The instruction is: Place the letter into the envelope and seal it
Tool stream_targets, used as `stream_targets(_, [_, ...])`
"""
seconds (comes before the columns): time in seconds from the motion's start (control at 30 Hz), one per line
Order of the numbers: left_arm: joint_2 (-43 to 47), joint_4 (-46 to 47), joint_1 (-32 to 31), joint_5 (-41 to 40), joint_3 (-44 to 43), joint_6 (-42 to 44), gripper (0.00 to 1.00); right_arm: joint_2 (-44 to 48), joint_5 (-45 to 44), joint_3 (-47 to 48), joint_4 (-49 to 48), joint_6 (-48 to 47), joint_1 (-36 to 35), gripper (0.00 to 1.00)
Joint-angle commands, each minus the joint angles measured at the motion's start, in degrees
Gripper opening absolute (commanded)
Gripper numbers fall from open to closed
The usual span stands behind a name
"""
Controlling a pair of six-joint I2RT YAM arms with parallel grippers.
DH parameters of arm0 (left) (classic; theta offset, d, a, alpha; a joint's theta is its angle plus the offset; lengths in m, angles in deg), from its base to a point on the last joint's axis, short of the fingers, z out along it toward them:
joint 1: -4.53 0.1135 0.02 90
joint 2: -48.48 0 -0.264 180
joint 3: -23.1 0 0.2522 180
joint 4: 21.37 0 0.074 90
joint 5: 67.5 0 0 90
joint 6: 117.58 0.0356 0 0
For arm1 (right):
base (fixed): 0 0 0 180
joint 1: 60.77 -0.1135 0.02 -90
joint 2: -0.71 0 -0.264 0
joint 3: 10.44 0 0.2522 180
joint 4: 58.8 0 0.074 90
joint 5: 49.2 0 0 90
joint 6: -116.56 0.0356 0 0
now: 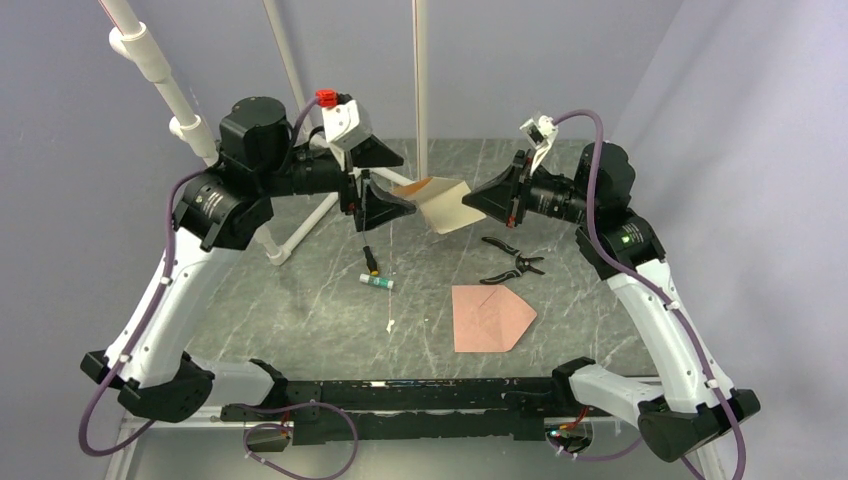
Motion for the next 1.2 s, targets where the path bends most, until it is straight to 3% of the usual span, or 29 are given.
stream_targets(0.0, [0.9,6.5,-0.2,-4.9,-0.4,-5.6,0.93,0.7,3.1,3.2,1.1,-4.4,-0.1,0.0])
stream_targets(0.17, [-0.3,8.7,-0.2,-13.2,-1.4,-12.2,0.93,2.3,7.4,2.7,2.6,-9.4,-0.1,0.0])
stream_targets(0.27, [0.4,12.9,-0.2,-25.2,2.4,-17.3,0.93,3.0,8.9,2.2,2.4,-10.8,-0.1,0.0])
stream_targets(0.33, [0.9,15.1,-0.2,-27.2,4.9,-18.9,0.93,3.2,10.4,1.5,1.5,-11.1,-0.1,0.0])
stream_targets(0.4, [-0.2,14.9,-0.2,-20.6,5.5,-18.1,0.93,3.3,11.1,0.7,-1.0,-9.5,-0.1,0.0])
stream_targets(0.53, [-2.9,9.2,-0.2,8.2,3.6,-11.5,0.89,2.2,14.2,1.1,-4.5,-6.7,-0.1,0.0])
stream_targets(0.6, [-3.7,4.7,-0.2,15.7,1.6,-7.9,0.85,1.0,15.8,2.2,-4.3,-6.2,-0.1,0.0])
stream_targets(0.9, [-4.0,3.5,0.0,18.1,2.7,-9.7,0.86,-1.3,18.2,3.2,-4.6,-6.1,-0.2,0.0])
stream_targets(1.07, [-9.1,-0.7,0.0,14.0,-0.1,-10.8,0.79,-1.0,22.1,3.0,-8.6,-3.3,-0.2,0.0])
stream_targets(1.17, [-10.8,-1.6,0.0,16.1,-1.7,-11.1,0.73,-0.2,23.6,2.4,-11.2,-1.4,-0.2,0.0])
